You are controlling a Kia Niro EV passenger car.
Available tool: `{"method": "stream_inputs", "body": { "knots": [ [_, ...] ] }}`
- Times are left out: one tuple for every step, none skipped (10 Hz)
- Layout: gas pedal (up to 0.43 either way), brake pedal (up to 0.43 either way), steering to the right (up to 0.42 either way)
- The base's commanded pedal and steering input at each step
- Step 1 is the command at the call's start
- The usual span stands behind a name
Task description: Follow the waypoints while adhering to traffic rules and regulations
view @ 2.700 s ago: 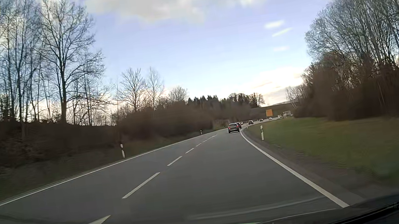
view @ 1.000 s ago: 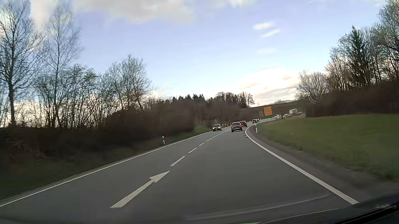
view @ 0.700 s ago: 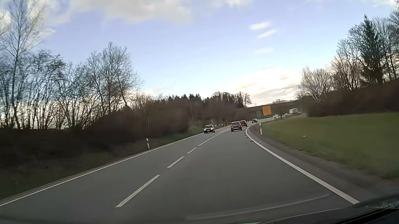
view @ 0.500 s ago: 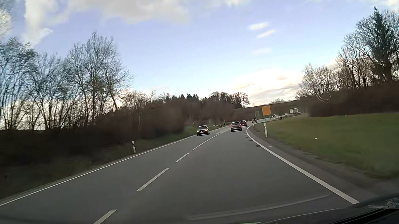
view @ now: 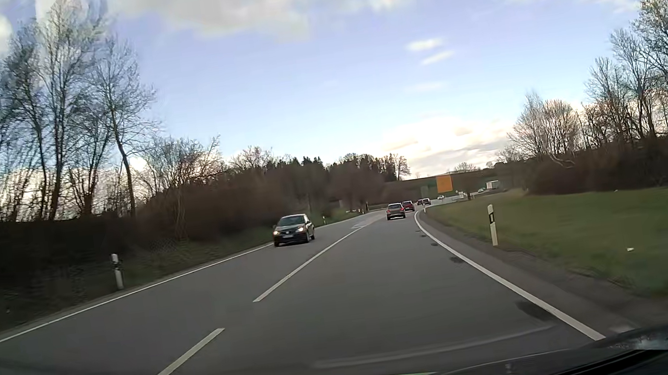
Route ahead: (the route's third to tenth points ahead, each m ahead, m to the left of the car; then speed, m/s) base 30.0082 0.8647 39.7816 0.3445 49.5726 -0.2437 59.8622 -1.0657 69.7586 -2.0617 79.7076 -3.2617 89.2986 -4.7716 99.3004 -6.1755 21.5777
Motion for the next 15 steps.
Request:
{"method": "stream_inputs", "body": {
  "knots": [
    [0.039,0.0,0.008],
    [0.039,0.0,0.008],
    [0.039,0.0,0.008],
    [0.039,0.0,0.009],
    [0.039,0.0,0.011],
    [0.039,0.0,0.011],
    [0.039,0.0,0.011],
    [0.039,0.0,0.012],
    [0.039,0.0,0.011],
    [0.039,0.0,0.011],
    [0.039,0.0,0.011],
    [0.039,0.0,0.011],
    [0.039,0.0,0.011],
    [0.039,0.0,0.011],
    [0.039,0.0,0.011]
  ]
}}
